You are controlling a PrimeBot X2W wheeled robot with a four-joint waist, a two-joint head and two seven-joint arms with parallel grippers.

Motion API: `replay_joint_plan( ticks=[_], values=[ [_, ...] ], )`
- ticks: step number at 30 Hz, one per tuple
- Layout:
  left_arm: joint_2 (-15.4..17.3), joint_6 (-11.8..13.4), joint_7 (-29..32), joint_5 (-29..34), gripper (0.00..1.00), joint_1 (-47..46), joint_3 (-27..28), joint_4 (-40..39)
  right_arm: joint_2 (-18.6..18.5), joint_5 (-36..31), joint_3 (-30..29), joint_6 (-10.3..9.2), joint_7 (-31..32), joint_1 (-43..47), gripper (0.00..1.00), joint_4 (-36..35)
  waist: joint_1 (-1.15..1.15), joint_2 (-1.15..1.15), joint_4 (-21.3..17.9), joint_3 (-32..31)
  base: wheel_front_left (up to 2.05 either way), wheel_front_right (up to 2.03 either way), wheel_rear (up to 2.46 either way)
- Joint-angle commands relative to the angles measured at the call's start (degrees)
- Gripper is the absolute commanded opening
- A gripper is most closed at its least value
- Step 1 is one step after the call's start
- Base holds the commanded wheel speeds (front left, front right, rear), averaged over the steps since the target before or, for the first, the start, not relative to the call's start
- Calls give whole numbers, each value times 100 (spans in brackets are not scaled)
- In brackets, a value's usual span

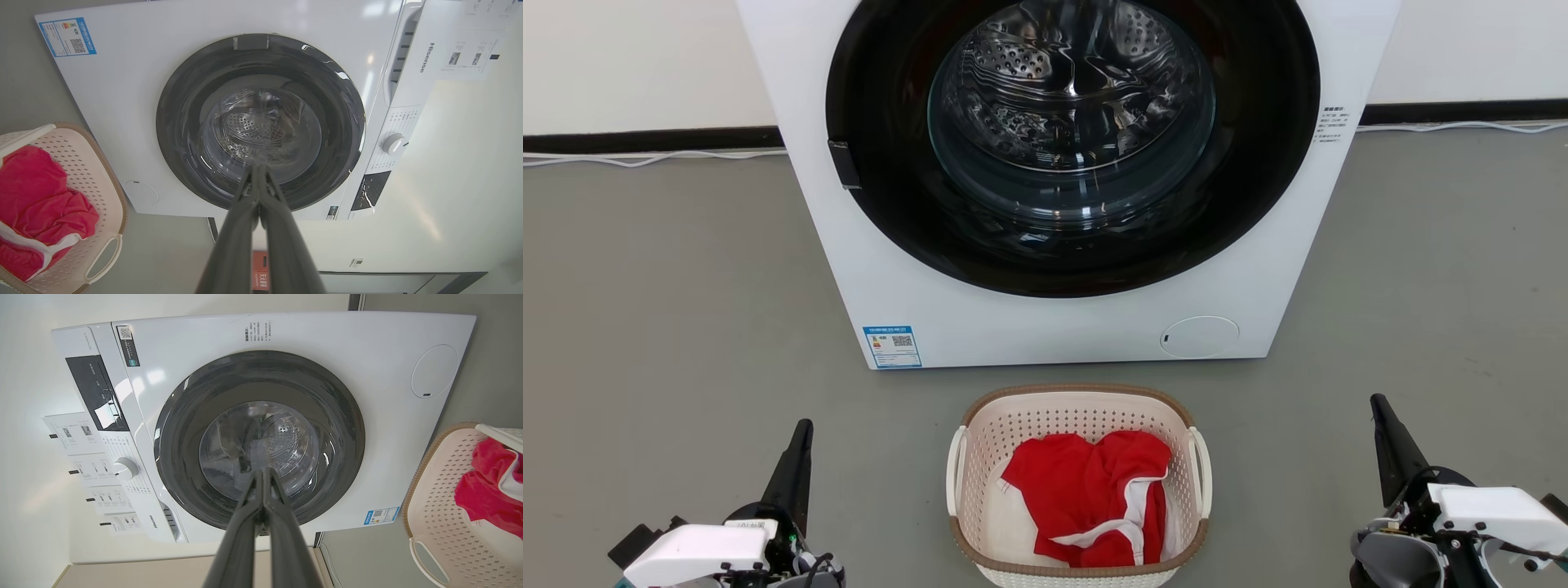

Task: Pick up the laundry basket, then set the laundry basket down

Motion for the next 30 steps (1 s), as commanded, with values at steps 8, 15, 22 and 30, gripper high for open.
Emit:
replay_joint_plan(
  ticks=[8,15,22,30],
  values=[
    [76,-36,34,-2,0,-315,174,-168,-21,38,109,42,42,-132,0,-179,0,0,0,0,0,0,0],
    [76,-36,34,-2,0,-315,174,-168,-21,38,109,42,42,-132,0,-179,0,0,0,0,0,0,0],
    [76,-36,34,-2,0,-315,174,-168,-21,38,109,42,42,-132,0,-179,0,0,0,0,0,0,0],
    [76,-36,34,-2,0,-315,174,-168,-21,38,109,42,42,-132,0,-179,0,0,0,0,0,0,0]
  ],
)
